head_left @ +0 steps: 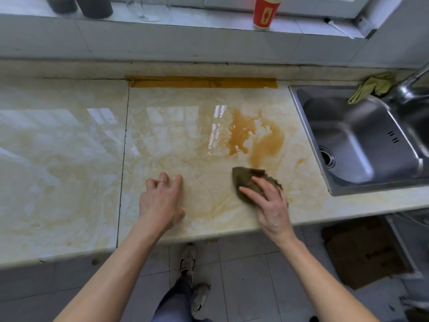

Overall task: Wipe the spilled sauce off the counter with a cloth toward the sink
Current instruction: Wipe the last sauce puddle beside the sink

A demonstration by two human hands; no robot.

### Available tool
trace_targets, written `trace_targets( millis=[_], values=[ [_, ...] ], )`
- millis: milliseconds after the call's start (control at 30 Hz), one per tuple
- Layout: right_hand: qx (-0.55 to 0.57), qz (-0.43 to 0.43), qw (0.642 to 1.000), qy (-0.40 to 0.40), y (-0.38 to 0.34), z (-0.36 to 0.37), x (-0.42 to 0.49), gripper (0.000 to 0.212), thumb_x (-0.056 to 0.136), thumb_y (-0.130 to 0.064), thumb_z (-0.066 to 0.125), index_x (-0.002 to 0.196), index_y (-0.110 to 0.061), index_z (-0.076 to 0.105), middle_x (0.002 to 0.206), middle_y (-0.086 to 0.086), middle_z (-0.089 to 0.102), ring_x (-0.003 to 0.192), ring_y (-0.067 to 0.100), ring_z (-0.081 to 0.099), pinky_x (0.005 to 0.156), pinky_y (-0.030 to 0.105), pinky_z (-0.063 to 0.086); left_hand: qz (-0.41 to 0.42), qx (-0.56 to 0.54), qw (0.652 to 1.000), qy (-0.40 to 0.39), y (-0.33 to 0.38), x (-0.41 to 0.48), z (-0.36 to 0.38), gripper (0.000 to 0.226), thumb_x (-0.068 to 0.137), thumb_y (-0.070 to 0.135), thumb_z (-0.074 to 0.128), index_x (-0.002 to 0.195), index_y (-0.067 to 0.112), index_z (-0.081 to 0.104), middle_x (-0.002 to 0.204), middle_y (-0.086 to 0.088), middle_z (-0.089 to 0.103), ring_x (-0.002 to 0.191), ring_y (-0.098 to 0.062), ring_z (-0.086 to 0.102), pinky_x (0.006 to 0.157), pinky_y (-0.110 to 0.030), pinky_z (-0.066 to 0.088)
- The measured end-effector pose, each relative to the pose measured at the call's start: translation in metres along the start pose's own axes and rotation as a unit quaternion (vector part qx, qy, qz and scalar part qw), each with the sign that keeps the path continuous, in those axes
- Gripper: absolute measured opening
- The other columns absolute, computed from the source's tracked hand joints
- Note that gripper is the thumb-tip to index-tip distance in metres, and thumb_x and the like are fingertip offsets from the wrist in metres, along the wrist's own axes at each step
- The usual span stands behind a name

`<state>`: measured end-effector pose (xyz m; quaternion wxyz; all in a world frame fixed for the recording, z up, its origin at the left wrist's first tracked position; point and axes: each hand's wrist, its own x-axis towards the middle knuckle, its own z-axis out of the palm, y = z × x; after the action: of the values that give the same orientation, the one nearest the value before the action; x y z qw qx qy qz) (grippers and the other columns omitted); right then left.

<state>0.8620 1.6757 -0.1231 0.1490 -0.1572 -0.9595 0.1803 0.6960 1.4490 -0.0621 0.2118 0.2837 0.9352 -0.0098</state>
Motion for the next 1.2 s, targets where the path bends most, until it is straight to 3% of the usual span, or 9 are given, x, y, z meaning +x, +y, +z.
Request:
trace_targets(
  millis=[133,267,367,467,567,800,1000,1067,1200],
  values=[
    [0.053,0.065,0.996,0.035,-0.015,-0.002,0.017,0.052,0.079,-0.003,0.051,0.120,-0.030,0.068,0.134,0.004,0.056,0.124,0.027,0.048,0.097,0.060,0.039,0.003,-0.002,1.000,0.002,0.000,0.000,0.000,0.085,0.080,0.044,0.066,0.145,0.027,0.015,0.140,-0.008,0.025,0.122,-0.034,0.031,0.084,-0.037,0.048],
    [0.046,-0.050,0.997,-0.048,-0.066,0.021,-0.003,0.054,0.079,-0.012,0.055,0.127,-0.035,0.061,0.142,-0.001,0.050,0.133,0.023,0.040,0.107,0.060,0.028,0.006,0.002,1.000,0.005,0.001,0.000,-0.002,0.079,0.082,0.039,0.066,0.144,0.026,0.019,0.139,-0.008,0.027,0.121,-0.034,0.033,0.083,-0.036,0.048],
    [0.018,-0.071,0.992,-0.099,-0.068,0.032,0.016,0.052,0.084,-0.025,0.052,0.133,-0.043,0.053,0.149,-0.010,0.042,0.140,0.020,0.034,0.113,0.058,0.019,0.007,0.001,1.000,0.006,-0.001,0.004,-0.006,0.066,0.085,0.036,0.063,0.139,0.024,0.027,0.135,-0.008,0.031,0.116,-0.033,0.037,0.084,-0.037,0.049],
    [-0.029,-0.008,0.996,-0.086,-0.044,0.028,0.048,0.049,0.087,-0.038,0.042,0.135,-0.046,0.048,0.151,-0.009,0.040,0.140,0.020,0.034,0.113,0.059,0.018,0.001,-0.021,1.000,0.014,-0.004,0.011,-0.010,0.054,0.088,0.030,0.059,0.135,0.021,0.034,0.133,-0.009,0.036,0.114,-0.032,0.042,0.084,-0.036,0.048],
    [-0.012,0.091,0.993,-0.069,-0.033,0.020,0.062,0.048,0.086,-0.033,0.048,0.133,-0.044,0.053,0.151,-0.008,0.040,0.139,0.022,0.035,0.112,0.059,0.017,-0.004,-0.054,0.998,0.032,-0.008,0.017,-0.011,0.055,0.088,0.027,0.058,0.137,0.020,0.034,0.135,-0.010,0.036,0.115,-0.029,0.044,0.085,-0.035,0.047],
    [-0.011,-0.043,0.995,-0.094,-0.088,0.047,0.072,0.047,0.086,-0.034,0.041,0.131,-0.043,0.054,0.147,-0.008,0.046,0.133,0.023,0.044,0.109,0.061,0.024,0.009,-0.097,0.994,0.046,-0.003,0.040,-0.015,0.057,0.085,0.021,0.059,0.136,0.014,0.034,0.146,-0.010,0.026,0.124,-0.030,0.038,0.094,-0.036,0.044],
    [-0.047,0.139,0.986,-0.080,-0.048,0.035,0.123,0.049,0.092,-0.027,0.054,0.138,-0.042,0.048,0.156,-0.008,0.032,0.141,0.022,0.031,0.113,0.060,0.015,0.007,-0.098,0.994,0.045,-0.010,0.062,-0.029,0.051,0.087,0.016,0.058,0.131,0.008,0.034,0.152,-0.013,0.019,0.133,-0.030,0.034,0.095,-0.035,0.043],
    [-0.043,0.167,0.983,-0.058,-0.057,0.031,0.127,0.050,0.090,-0.024,0.056,0.137,-0.039,0.050,0.153,-0.006,0.037,0.136,0.023,0.036,0.109,0.060,0.021,-0.001,-0.108,0.993,0.047,-0.014,0.068,-0.032,0.050,0.086,0.013,0.056,0.130,0.008,0.034,0.153,-0.012,0.018,0.134,-0.029,0.034,0.093,-0.035,0.045],
    [-0.042,0.040,0.997,-0.058,-0.096,0.052,0.118,0.059,0.078,-0.024,0.060,0.134,-0.039,0.051,0.143,-0.005,0.050,0.119,0.026,0.051,0.094,0.058,0.037,-0.006,-0.127,0.990,0.058,-0.013,0.082,-0.034,0.061,0.087,0.008,0.051,0.141,0.005,0.026,0.155,-0.012,0.016,0.140,-0.027,0.025,0.105,-0.034,0.036]
  ],
)
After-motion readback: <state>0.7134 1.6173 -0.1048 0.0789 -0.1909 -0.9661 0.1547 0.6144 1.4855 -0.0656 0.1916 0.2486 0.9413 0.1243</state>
